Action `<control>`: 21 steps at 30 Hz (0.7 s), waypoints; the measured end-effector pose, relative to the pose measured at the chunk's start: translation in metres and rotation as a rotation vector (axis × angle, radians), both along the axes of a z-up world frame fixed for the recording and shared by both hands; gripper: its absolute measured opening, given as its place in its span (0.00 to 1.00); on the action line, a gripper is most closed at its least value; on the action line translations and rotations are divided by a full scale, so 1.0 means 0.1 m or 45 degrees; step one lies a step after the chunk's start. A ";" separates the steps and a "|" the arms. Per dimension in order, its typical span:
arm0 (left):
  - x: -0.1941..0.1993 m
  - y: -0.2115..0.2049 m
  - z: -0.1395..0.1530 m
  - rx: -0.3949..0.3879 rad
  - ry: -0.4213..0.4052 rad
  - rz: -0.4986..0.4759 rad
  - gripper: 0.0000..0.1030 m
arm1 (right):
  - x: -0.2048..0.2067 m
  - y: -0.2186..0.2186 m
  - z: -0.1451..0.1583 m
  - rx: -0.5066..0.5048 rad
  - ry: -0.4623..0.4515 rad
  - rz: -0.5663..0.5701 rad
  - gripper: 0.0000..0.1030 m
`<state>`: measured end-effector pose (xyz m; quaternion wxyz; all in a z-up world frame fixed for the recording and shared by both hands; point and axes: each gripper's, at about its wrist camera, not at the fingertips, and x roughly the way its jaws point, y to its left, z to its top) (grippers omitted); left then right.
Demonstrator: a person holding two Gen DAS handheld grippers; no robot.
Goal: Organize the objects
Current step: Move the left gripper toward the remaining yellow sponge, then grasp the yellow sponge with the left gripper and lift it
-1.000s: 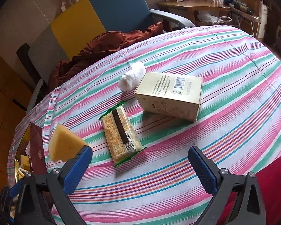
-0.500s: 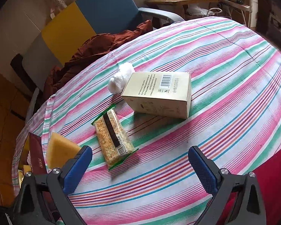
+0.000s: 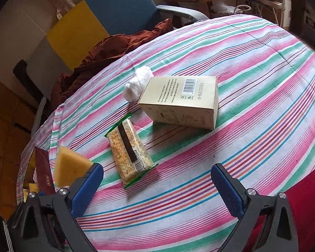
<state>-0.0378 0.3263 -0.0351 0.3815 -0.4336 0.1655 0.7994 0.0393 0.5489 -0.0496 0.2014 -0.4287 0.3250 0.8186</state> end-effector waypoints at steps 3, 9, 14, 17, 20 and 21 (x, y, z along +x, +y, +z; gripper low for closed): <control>-0.07 0.12 -0.03 0.000 -0.009 -0.019 0.80 | -0.01 0.00 0.00 -0.006 0.001 0.003 1.00; -0.23 0.38 -0.19 -0.028 -0.025 -0.021 0.80 | -0.02 -0.02 -0.02 -0.016 -0.007 0.014 1.00; -0.35 0.49 -0.40 -0.033 -0.107 0.008 0.51 | -0.03 -0.02 -0.04 -0.022 -0.014 0.019 1.00; -0.35 0.49 -0.43 -0.003 -0.115 0.017 0.50 | -0.01 0.01 -0.03 -0.032 0.001 0.002 1.00; -0.35 0.47 -0.43 0.005 -0.121 -0.004 0.49 | 0.01 0.03 -0.03 -0.048 0.012 -0.014 1.00; -0.35 0.46 -0.43 0.011 -0.129 -0.002 0.49 | 0.01 0.03 -0.03 -0.050 0.011 -0.014 1.00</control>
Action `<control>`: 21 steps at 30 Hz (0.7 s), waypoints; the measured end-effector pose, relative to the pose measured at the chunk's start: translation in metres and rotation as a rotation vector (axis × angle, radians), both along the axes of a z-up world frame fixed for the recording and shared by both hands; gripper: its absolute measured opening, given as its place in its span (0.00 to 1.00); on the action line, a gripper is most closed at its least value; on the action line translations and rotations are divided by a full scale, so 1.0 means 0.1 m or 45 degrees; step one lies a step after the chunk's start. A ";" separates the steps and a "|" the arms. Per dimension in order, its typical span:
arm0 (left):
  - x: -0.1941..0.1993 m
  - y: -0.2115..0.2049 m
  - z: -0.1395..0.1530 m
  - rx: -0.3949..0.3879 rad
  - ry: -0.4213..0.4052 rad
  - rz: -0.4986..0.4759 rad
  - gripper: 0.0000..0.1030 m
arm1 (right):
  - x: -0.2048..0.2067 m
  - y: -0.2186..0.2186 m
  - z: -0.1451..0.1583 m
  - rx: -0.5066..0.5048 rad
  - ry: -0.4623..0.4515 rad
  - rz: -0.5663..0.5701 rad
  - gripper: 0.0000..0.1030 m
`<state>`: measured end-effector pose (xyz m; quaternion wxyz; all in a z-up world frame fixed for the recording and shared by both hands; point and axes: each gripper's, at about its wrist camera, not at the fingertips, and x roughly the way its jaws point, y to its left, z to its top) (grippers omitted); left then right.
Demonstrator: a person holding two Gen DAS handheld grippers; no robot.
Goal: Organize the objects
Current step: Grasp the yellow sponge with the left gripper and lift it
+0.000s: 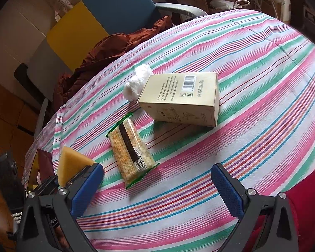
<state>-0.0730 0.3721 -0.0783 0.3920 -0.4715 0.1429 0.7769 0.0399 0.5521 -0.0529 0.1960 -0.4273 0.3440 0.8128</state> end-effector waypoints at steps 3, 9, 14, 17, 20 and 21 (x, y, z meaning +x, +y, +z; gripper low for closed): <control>0.03 -0.11 0.05 0.045 -0.023 0.020 0.48 | 0.00 -0.01 0.00 0.004 -0.005 0.004 1.00; 0.21 -0.42 0.19 0.113 -0.007 0.031 0.48 | -0.03 -0.04 -0.01 0.022 -0.029 0.022 1.00; 0.35 -0.67 0.31 0.144 0.001 0.028 0.49 | -0.07 -0.09 -0.03 0.053 -0.065 0.044 1.00; 0.42 -0.81 0.35 0.167 -0.012 0.028 0.49 | -0.10 -0.13 -0.05 0.062 -0.086 0.080 1.00; 0.49 -0.97 0.42 0.189 0.001 0.032 0.49 | -0.15 -0.21 -0.07 0.094 -0.126 0.135 0.94; 0.52 -1.03 0.45 0.197 0.012 0.032 0.49 | -0.17 -0.24 -0.08 0.106 -0.139 0.154 0.90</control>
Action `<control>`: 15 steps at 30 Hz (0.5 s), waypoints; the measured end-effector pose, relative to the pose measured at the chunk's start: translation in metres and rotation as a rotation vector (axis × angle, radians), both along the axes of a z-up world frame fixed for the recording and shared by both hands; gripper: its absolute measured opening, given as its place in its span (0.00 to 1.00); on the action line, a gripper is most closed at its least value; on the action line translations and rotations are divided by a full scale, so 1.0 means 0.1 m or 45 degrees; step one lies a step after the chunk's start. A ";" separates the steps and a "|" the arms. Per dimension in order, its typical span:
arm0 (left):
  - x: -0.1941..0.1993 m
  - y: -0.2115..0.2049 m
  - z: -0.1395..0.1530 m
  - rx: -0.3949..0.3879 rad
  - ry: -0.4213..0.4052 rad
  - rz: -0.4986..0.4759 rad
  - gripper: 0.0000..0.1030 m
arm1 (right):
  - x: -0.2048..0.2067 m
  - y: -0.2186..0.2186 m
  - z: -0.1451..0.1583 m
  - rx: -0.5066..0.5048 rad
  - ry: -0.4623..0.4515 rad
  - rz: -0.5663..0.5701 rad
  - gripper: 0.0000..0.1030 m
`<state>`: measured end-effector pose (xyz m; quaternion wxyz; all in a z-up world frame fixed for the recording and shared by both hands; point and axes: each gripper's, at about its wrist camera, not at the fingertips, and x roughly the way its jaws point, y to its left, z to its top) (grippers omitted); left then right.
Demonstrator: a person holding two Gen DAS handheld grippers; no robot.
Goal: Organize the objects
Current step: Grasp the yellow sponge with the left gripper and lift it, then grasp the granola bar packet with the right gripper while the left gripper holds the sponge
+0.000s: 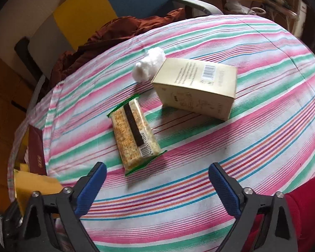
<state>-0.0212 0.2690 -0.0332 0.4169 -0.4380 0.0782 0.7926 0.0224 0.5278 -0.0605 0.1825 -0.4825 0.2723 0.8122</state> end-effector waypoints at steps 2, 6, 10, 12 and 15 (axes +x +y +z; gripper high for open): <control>0.03 -0.09 0.04 0.008 0.015 0.005 0.49 | -0.06 -0.07 -0.01 0.028 -0.040 0.048 0.85; 0.07 -0.24 0.09 0.029 0.022 0.019 0.49 | -0.31 -0.20 -0.02 0.123 -0.125 0.155 0.80; 0.10 -0.34 0.14 0.041 0.040 0.039 0.49 | -0.63 -0.22 -0.08 0.237 -0.200 0.211 0.76; 0.11 -0.40 0.16 0.043 0.052 0.054 0.49 | -0.77 -0.18 -0.19 0.289 -0.233 0.227 0.67; 0.11 -0.45 0.16 0.042 0.052 0.080 0.49 | -0.85 -0.15 -0.34 0.310 -0.234 0.260 0.62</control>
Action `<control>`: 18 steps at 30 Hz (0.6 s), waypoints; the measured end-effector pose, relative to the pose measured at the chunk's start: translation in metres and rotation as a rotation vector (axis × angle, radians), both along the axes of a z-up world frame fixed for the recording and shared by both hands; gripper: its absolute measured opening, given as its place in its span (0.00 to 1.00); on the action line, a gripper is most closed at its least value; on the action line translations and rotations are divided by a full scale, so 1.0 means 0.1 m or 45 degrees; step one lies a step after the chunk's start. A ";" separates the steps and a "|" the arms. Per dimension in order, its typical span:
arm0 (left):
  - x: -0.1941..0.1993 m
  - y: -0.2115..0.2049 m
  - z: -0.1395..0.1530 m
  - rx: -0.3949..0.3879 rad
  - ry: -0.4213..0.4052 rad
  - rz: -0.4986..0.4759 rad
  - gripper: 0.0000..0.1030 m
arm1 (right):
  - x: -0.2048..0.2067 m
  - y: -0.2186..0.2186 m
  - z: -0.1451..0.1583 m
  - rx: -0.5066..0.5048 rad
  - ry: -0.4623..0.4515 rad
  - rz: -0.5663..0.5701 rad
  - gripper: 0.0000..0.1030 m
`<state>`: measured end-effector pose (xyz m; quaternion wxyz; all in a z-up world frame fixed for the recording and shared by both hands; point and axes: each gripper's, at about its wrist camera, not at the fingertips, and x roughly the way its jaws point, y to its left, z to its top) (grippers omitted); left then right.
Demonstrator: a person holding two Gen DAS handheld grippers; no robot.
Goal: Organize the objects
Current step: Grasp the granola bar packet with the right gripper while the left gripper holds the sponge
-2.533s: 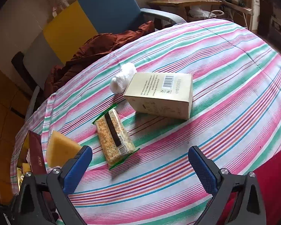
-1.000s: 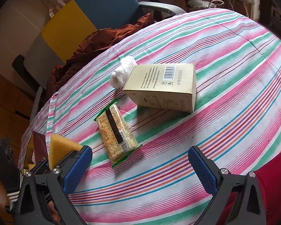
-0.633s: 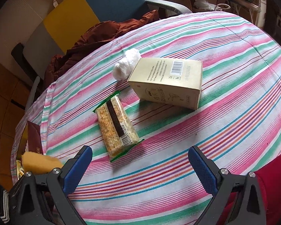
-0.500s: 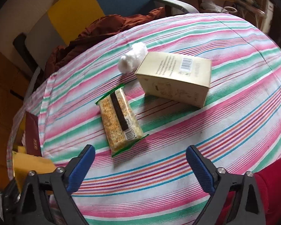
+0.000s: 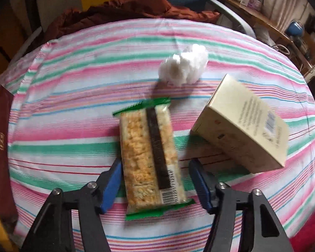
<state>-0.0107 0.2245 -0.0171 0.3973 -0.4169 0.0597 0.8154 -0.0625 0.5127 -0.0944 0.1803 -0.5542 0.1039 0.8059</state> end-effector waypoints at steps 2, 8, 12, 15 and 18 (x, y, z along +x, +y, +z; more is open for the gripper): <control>-0.01 0.00 0.00 -0.002 0.010 0.015 0.49 | -0.01 0.00 0.01 0.013 0.004 0.025 0.62; 0.06 -0.03 0.08 -0.036 0.098 0.054 0.49 | 0.00 0.00 0.00 0.023 0.007 0.036 0.62; 0.08 -0.08 0.14 -0.049 0.143 0.082 0.49 | 0.02 0.02 -0.01 -0.006 0.014 0.021 0.63; 0.10 -0.11 0.17 -0.059 0.165 0.095 0.49 | 0.00 0.02 -0.02 -0.004 0.015 0.064 0.63; 0.13 -0.13 0.18 -0.063 0.173 0.096 0.49 | 0.04 0.01 -0.01 -0.007 0.022 0.067 0.64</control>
